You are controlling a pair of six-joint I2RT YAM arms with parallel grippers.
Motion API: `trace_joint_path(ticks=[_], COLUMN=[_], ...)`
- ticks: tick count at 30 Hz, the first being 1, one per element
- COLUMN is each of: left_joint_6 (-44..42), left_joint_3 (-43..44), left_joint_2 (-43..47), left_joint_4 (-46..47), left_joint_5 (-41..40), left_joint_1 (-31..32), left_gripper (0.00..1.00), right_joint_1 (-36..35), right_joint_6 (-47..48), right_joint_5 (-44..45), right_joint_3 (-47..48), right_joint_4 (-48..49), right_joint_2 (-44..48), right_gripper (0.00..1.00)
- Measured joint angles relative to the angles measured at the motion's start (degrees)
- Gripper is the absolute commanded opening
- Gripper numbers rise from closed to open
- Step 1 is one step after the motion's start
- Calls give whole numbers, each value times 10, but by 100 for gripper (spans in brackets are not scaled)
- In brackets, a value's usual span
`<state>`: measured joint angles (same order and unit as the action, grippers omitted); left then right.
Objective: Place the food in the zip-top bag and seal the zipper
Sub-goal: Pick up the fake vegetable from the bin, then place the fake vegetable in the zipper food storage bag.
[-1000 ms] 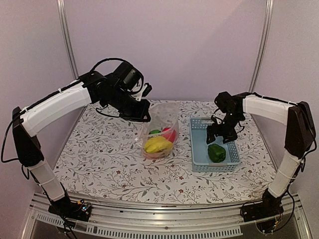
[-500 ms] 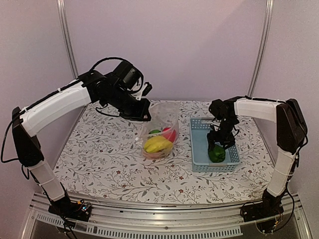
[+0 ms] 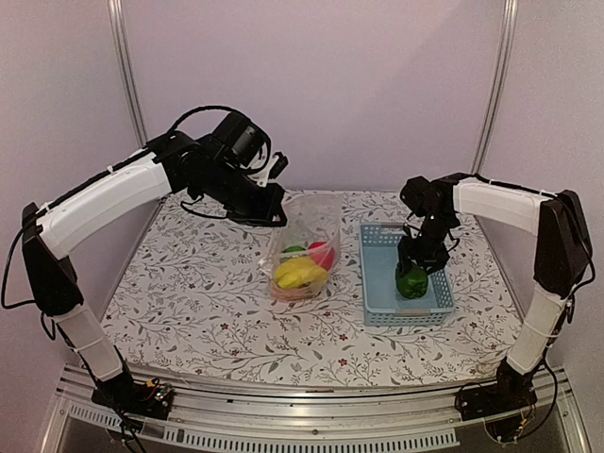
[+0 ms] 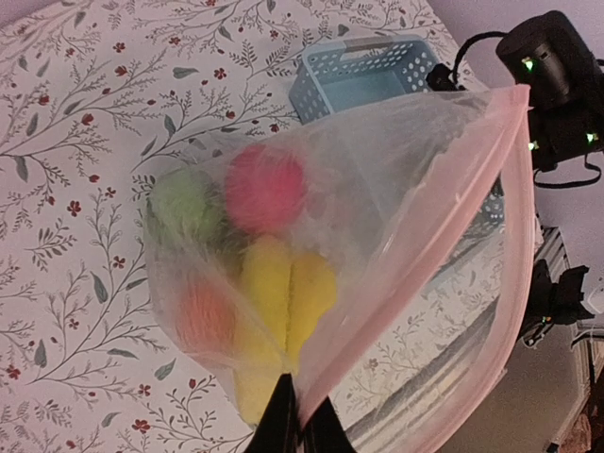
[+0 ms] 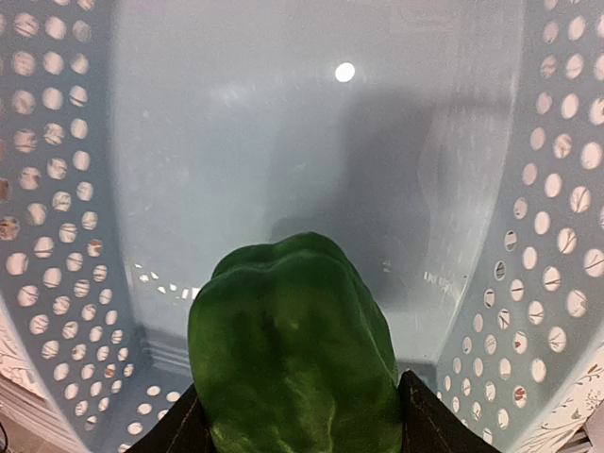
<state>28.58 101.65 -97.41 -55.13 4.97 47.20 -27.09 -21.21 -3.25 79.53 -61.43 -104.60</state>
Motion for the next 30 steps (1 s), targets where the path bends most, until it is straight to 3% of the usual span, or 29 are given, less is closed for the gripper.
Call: trace_joint_path(ticks=[6,12,24,27,30], left_joint_6=[5,12,21,21,21], left_joint_3=[3,14,31,33,35], left_joint_2=[-2,-11,-27,-28,-28], left_joint_4=[1,2,6,5,5], left_joint_5=[3,8,15,17,18], left_joint_1=[0,0,0,0,0], left_gripper=[4,4,4,4,4], right_joint_1=[-7,-63,-169,-183,-191], right_joint_6=[-16,-46,-103,-103,-103], right_joint_5=[-17,-73,-139,-135,-120], right_joint_3=[120,238,269,269,264], right_joint_4=[-12,23,165,176,181], right_joint_2=[74,116,119,101,91], right_gripper=[41,37,38,42,58])
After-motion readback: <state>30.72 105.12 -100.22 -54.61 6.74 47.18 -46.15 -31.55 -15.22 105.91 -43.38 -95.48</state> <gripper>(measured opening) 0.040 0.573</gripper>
